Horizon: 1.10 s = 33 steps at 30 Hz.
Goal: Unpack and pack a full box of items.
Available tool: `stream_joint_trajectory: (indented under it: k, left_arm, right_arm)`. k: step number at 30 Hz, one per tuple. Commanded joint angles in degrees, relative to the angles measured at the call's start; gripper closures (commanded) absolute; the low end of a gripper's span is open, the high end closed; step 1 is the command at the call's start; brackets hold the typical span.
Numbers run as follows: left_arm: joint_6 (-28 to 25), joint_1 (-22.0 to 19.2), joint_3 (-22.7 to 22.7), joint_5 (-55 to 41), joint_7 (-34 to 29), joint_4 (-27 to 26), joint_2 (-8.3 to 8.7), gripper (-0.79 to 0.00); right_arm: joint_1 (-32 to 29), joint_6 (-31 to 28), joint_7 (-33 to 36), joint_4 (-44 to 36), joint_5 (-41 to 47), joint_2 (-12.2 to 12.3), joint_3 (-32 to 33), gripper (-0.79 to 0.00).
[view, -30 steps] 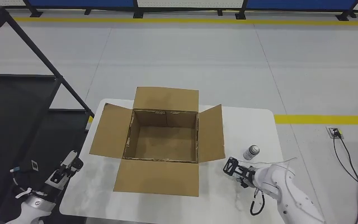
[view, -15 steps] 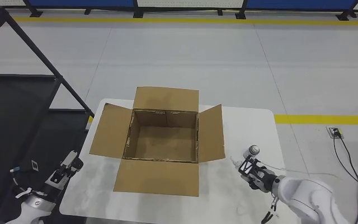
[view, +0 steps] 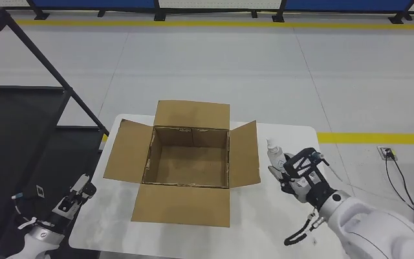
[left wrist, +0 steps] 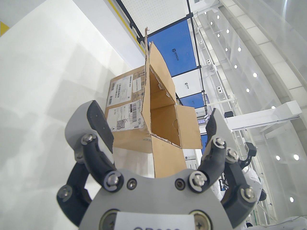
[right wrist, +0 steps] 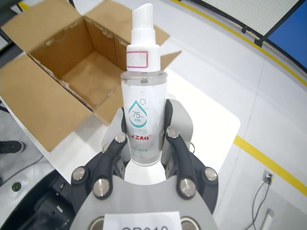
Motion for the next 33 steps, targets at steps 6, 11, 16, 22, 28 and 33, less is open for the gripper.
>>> stream_joint_trajectory:
  k: [6,11,16,22,28,33]
  left_arm:
    - [0.0,0.0,0.0,0.0,0.0,0.0,0.0,-0.785]
    - [0.0,0.0,0.0,0.0,0.0,0.0,0.0,-0.785]
    - [0.0,0.0,0.0,0.0,0.0,0.0,0.0,-0.785]
    - [0.0,0.0,0.0,0.0,0.0,0.0,0.0,-0.785]
    - [0.0,0.0,0.0,0.0,0.0,0.0,0.0,-0.785]
    - [0.0,0.0,0.0,0.0,0.0,0.0,0.0,-0.785]
  right_arm:
    - [24.41,11.12,1.75,13.76,0.49,-3.52,-21.91,0.0]
    - [40.15,18.5,0.71,27.7,1.6,-8.6,-38.16,0.0]
    - [49.68,23.81,-1.29,41.92,6.38,-14.9,-50.35,0.0]
    - [52.54,22.26,-0.03,47.56,8.2,-17.42,-54.43,0.0]
    - [52.54,22.26,-0.03,47.56,8.2,-17.42,-54.43,0.0]
    - [52.54,22.26,-0.03,47.56,8.2,-17.42,-54.43,0.0]
